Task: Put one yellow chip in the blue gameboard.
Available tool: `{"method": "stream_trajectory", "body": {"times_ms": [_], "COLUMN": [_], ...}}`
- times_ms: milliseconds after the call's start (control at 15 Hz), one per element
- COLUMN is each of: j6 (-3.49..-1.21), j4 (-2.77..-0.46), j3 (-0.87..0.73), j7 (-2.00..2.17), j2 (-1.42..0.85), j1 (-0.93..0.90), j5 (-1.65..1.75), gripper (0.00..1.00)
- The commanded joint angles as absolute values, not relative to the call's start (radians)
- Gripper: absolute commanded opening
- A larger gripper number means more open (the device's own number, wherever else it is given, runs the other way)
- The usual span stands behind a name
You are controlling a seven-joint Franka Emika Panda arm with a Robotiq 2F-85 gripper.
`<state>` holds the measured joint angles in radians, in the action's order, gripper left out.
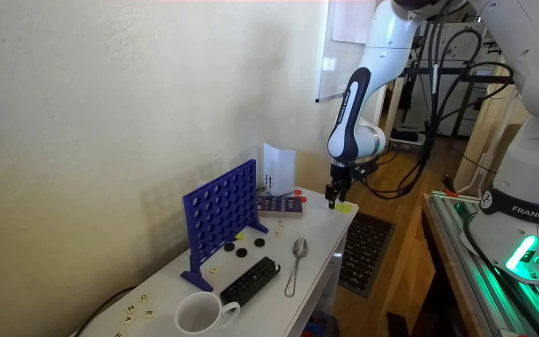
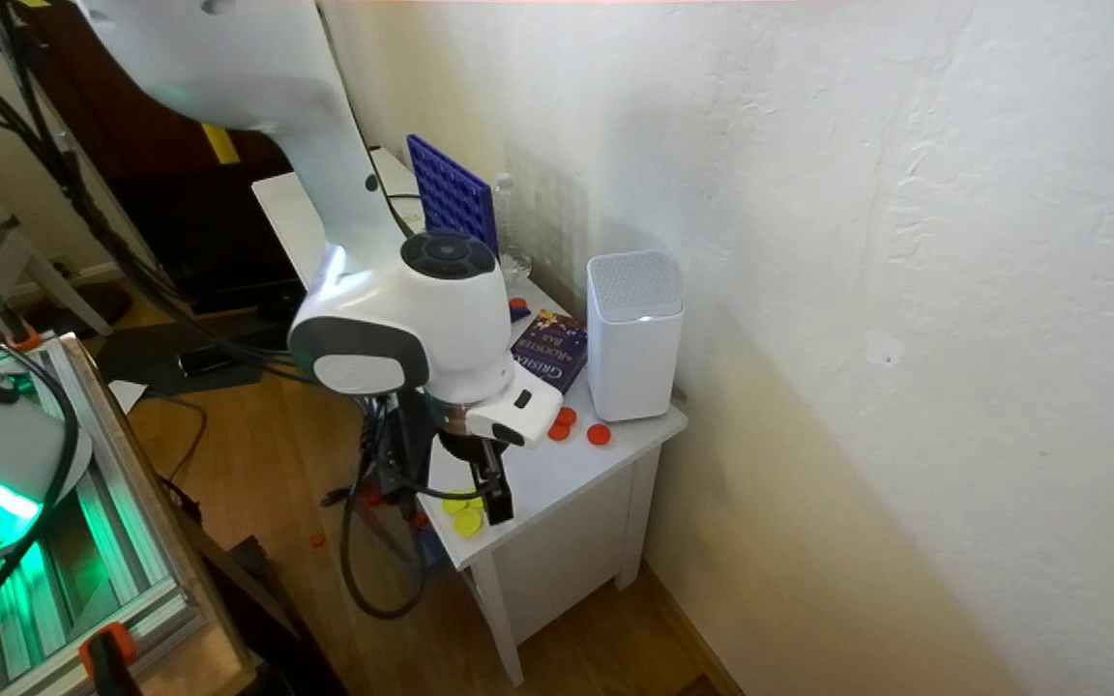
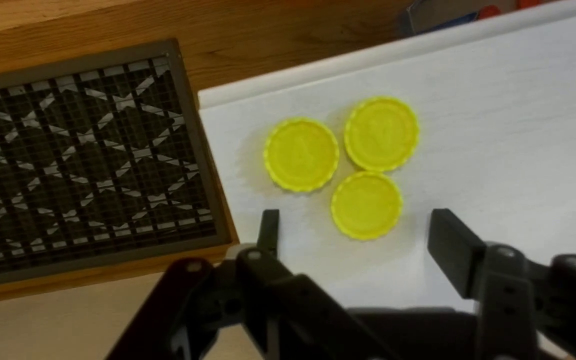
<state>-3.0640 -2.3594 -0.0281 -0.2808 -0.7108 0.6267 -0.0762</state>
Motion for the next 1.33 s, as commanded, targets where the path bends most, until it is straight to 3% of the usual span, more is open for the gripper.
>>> {"method": "stream_trajectory", "body": {"times_ms": [0, 267, 533, 667, 867, 1000, 1267], "j6": [-3.085, -3.079, -3.072, -3.051, -3.004, -2.984, -2.998], "j4": [-2.344, -2.344, -2.347, -2.355, -2.364, -2.365, -2.428], "j3": [-0.055, -0.072, -0.091, -0.103, -0.138, -0.144, -0.137], "j7": [-0.250, -0.245, -0.239, -0.231, -0.203, -0.192, -0.190], "j2": [-0.736, -0.739, -0.735, -0.730, -0.717, -0.712, -0.626], "j1": [0.599, 0.574, 0.535, 0.515, 0.472, 0.458, 0.424], "j5": [-0.044, -0.041, -0.041, -0.044, -0.051, -0.053, -0.052], "gripper": [0.74, 0.70, 0.50, 0.49, 0.34, 0.14, 0.09]}}
